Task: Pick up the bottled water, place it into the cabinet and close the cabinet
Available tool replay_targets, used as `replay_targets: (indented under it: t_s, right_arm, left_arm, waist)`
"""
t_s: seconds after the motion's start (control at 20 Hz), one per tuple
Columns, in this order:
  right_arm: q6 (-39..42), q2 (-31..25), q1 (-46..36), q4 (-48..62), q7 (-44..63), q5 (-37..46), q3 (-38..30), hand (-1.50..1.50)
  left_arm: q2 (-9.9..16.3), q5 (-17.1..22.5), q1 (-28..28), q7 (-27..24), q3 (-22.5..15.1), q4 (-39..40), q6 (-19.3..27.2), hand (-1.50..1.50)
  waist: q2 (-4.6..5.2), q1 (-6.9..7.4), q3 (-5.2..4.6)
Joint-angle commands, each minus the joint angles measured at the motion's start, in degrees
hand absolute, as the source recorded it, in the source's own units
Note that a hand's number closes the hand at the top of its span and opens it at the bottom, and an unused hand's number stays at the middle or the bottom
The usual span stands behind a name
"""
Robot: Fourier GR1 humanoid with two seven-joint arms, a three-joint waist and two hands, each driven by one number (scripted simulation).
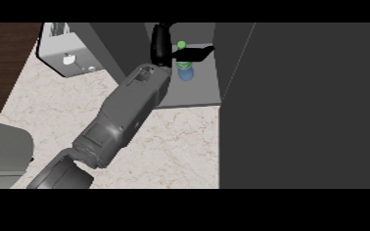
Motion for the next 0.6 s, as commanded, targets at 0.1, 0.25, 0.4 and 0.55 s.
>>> replay_targets:
  t_s: [0.1,0.25,0.4,0.55]
  right_arm:
    - [-2.35,1.33,-0.97,-5.24,3.47,-2.02,2.07,-1.50]
    - [-1.13,-0.65,-1.56,-4.20,3.35,-3.25,0.02,-1.50]
    - [-1.67,-2.33,-1.09,-4.98,3.78,-7.05,-3.22,-1.50]
    - [-0.30,0.27,1.76,-4.92,2.06,-3.45,-1.79,-1.50]
  left_arm:
    - [-0.21,0.81,-5.00,0.50,2.68,4.25,-1.08,-1.50]
    - [-0.21,1.90,-1.12,-5.82,4.12,2.77,-5.29,-1.50]
    - [-0.20,3.24,-2.09,-6.69,5.02,-0.87,-6.96,-1.50]
    - [-0.20,4.96,0.58,-8.71,6.88,-2.87,-12.73,-1.50]
  waist:
    - [0.12,-0.02,-0.01]
    - [0.08,0.38,-0.03]
    - [-0.35,0.90,-0.04]
    - [-0.69,1.25,-0.03]
